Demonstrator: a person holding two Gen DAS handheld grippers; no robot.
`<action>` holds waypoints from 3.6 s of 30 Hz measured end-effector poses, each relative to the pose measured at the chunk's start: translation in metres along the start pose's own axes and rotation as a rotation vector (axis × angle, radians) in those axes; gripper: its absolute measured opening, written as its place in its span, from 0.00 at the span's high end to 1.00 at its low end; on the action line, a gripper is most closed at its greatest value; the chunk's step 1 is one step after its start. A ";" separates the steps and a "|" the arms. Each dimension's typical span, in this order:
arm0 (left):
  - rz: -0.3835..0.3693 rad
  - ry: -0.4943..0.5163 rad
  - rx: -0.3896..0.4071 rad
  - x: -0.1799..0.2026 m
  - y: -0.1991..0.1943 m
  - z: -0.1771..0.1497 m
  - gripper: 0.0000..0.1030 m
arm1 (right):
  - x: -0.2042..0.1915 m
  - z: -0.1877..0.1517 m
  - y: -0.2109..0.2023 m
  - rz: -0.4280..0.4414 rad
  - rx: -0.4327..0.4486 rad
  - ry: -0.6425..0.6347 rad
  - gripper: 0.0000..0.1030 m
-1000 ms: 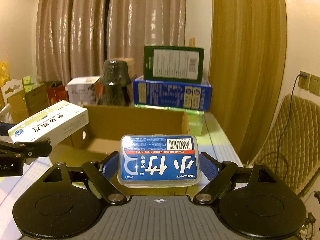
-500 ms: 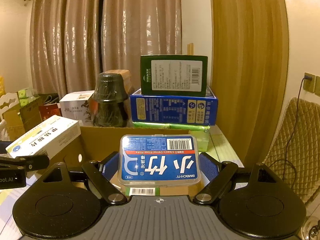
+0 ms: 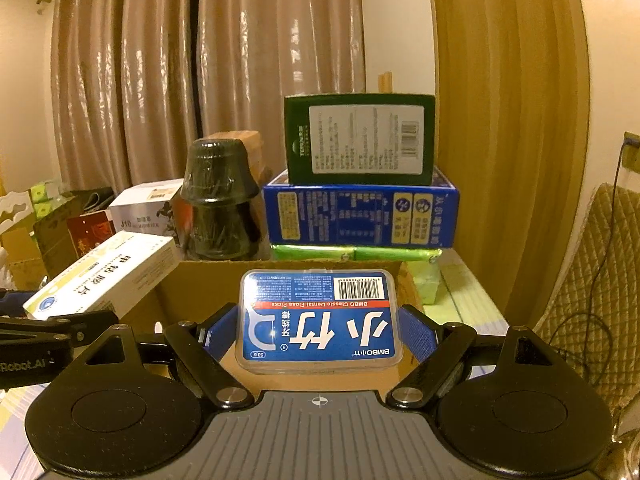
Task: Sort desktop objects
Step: 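Carry both boxes into the cardboard box and open both tools to release, then withdraw both tools from the cardboard box back to the remaining table items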
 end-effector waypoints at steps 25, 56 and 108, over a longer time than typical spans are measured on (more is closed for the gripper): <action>0.041 -0.080 -0.012 -0.024 0.033 -0.010 0.23 | -0.005 -0.008 0.029 0.060 0.000 0.064 0.03; 0.054 -0.054 -0.057 -0.033 0.018 -0.011 0.21 | 0.012 -0.017 0.005 0.011 -0.007 0.053 0.03; -0.163 0.183 -0.315 -0.008 -0.114 -0.135 0.18 | -0.030 -0.161 -0.174 0.611 -0.414 -0.364 0.03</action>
Point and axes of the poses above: each gripper's, at about its wrist camera, not at the fingertips, and y roughly the way its jaws point, x to its right, z to its top, the point moved 5 cm from there along y, roughly the way its jaws point, and after that the axes turned 12 degrees about x, right-handed, at the moved point
